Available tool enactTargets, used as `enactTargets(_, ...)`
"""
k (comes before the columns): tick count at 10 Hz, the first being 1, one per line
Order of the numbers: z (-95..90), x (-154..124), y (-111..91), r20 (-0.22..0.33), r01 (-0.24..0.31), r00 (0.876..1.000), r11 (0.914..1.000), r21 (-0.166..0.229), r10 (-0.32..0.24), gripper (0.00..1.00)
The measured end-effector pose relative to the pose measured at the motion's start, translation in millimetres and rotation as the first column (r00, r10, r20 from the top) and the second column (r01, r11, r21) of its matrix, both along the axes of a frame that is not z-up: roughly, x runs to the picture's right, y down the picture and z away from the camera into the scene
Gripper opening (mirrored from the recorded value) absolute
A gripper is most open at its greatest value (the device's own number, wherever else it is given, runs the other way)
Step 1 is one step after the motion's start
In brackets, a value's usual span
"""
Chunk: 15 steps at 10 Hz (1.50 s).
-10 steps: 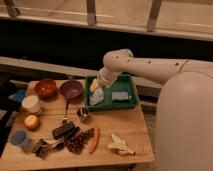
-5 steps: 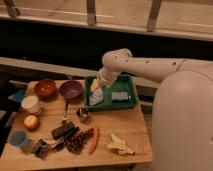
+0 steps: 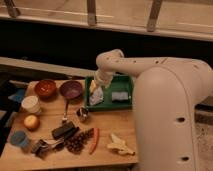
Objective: Wipe table surface with towel
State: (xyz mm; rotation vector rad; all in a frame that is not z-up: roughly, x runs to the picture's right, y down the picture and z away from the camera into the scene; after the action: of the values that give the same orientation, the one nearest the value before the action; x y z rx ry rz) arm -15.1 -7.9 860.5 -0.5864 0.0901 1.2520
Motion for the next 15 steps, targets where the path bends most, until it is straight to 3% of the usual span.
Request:
enactTargets(5, 37.7, 11, 22, 0.018, -0.107, 0.994, 0.9937, -0.031, 0.108, 0.65)
enactTargets(15, 79.3, -11, 57, 0.056, -0.129, 0.989, 0.9859, -0.107, 0.135, 0.64)
